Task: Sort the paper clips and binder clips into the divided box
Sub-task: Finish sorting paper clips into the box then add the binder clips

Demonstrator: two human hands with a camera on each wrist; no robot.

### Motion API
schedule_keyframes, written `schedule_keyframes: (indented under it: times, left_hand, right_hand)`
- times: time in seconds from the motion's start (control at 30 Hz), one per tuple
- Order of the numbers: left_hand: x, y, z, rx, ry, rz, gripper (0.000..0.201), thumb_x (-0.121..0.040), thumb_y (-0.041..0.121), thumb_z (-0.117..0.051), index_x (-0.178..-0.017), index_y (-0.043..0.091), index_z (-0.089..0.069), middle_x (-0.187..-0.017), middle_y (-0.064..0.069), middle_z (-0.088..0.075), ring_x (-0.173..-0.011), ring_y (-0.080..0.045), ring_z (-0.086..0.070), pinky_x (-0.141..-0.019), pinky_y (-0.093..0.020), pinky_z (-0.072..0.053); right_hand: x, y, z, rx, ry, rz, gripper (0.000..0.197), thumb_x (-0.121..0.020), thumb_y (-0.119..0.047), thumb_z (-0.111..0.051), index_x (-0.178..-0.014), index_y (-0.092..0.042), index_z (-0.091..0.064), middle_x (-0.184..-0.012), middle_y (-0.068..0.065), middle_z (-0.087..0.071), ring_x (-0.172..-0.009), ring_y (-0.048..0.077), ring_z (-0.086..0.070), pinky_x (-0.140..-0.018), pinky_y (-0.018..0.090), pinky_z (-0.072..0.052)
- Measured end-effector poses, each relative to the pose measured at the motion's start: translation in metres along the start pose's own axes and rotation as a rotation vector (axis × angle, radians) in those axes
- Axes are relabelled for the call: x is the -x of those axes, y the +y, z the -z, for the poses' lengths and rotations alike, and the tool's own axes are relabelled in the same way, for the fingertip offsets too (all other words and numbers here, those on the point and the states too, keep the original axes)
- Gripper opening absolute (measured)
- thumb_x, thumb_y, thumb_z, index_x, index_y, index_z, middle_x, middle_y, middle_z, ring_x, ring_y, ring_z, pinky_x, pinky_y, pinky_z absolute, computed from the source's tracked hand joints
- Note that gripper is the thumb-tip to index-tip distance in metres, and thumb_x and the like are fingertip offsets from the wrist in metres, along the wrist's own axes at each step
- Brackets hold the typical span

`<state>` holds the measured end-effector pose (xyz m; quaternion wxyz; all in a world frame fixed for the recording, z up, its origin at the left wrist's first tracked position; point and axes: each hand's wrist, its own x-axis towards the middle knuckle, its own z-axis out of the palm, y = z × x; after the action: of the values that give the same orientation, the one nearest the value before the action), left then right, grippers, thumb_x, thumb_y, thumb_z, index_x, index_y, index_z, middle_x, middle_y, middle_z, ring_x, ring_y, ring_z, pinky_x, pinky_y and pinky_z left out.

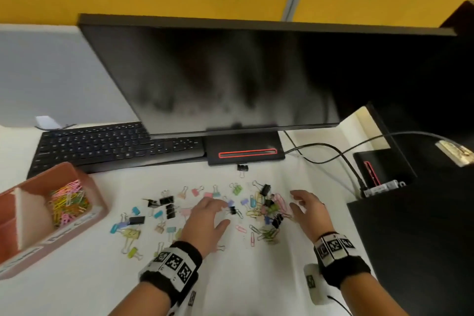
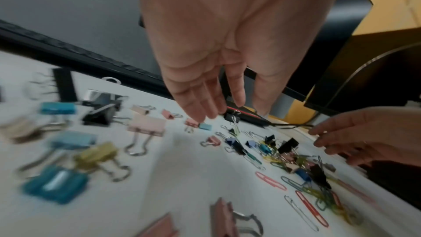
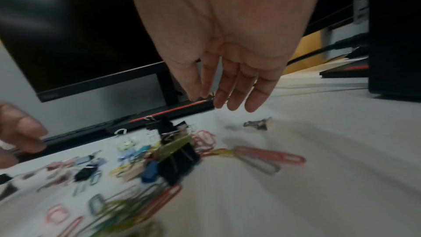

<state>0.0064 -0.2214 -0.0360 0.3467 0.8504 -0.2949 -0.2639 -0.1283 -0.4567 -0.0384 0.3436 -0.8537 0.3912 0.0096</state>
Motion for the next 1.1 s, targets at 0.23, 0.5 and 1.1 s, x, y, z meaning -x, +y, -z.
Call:
schedule_keyframes:
  times: [0.23, 0.5, 1.1]
  left_hand:
    - [-0.046, 0.01, -0.037, -0.243, -0.04, 0.003, 0.034, -0.083, 0.01, -0.058, -0.111, 0.028, -0.061, -0.11, 0.005, -0.05, -0.099, -0.014, -0.052, -0.094, -0.028, -0.046]
    - [-0.05, 0.01, -0.033, -0.174, 0.065, 0.076, 0.014, -0.081, 0.006, -0.065, -0.091, 0.014, -0.069, -0.093, 0.0, -0.059, -0.084, -0.014, -0.055, -0.085, -0.022, -0.044]
    - [-0.015, 0.016, -0.033, -0.167, -0.005, 0.025, 0.038, -0.085, 0.018, -0.062, -0.12, 0.029, -0.054, -0.117, 0.009, -0.051, -0.098, -0.004, -0.053, -0.095, -0.02, -0.043]
  right_hand:
    - [-0.041, 0.005, -0.016, 0.045, -0.192, -0.012, 0.03, -0.08, -0.012, -0.067, -0.108, -0.019, -0.065, -0.112, 0.007, -0.054, -0.101, 0.025, -0.056, -0.093, 0.032, -0.047]
    - [-0.053, 0.005, -0.024, 0.006, -0.314, -0.078, 0.026, -0.081, -0.003, -0.059, -0.102, -0.018, -0.064, -0.086, 0.004, -0.063, -0.087, 0.025, -0.064, -0.085, 0.037, -0.054]
    - [-0.076, -0.026, -0.005, 0.211, -0.45, 0.379, 0.032, -0.091, -0.009, -0.05, -0.116, -0.025, -0.063, -0.1, 0.002, -0.056, -0.092, 0.019, -0.057, -0.087, 0.026, -0.048]
